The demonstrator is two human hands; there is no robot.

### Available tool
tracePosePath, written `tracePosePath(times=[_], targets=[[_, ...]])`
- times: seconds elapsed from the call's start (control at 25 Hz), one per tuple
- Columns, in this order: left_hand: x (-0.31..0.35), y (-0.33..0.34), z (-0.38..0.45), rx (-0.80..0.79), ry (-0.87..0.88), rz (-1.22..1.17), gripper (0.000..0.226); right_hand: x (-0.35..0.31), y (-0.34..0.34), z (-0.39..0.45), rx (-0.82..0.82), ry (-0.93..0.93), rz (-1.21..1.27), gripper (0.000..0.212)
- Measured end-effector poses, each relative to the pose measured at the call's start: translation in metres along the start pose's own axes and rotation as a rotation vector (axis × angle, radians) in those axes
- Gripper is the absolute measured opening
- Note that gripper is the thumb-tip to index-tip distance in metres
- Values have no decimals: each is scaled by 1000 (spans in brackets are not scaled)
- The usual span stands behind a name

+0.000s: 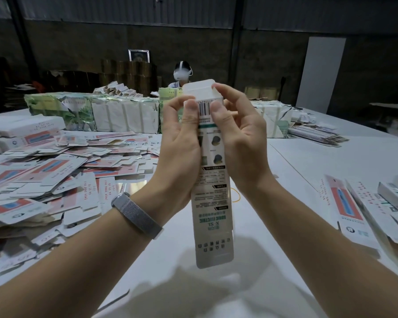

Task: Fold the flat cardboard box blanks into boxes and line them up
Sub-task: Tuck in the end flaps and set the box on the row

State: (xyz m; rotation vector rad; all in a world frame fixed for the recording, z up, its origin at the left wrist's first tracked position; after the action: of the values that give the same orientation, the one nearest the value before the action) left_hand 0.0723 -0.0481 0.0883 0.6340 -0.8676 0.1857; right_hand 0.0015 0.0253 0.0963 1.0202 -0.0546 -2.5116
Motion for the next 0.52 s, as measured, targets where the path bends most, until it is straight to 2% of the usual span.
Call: tracePosePath(times=[0.2,0.36,0.52], targets=[[-1,0,-2,-17,-9,80,28,2,-1,-3,-18,39,15,20],[-3,2,-4,-133,7,134,15,2,-10,0,10,31,-12,20],[-7,-1,-4,-116,14,165,12,7,-10,-3,-1,23,-31,21]])
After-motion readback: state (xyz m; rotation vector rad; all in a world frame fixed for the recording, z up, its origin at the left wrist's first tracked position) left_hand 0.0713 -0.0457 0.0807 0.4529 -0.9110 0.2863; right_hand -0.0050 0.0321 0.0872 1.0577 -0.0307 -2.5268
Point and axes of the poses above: each hand's wrist, its own z-axis towards the middle knuckle, its own y-axis out of the palm, x = y × z, the point moved 2 cm from there along z, towards the middle knuckle, and after that the axes turned 11 degrees about x, right-handed, at the moved point
